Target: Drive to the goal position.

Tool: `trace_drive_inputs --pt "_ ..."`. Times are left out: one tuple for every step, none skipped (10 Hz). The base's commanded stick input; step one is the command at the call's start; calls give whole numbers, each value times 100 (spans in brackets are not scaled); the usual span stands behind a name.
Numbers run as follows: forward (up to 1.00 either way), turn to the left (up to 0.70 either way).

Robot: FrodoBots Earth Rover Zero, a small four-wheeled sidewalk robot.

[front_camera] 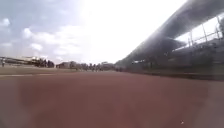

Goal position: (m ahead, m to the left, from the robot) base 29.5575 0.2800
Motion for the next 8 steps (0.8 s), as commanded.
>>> trace_drive_inputs --pt "70 0" --pt "70 0" --pt "70 0" --pt "70 0" --pt "70 0" --pt "70 0" --pt "70 0" --pt "70 0"
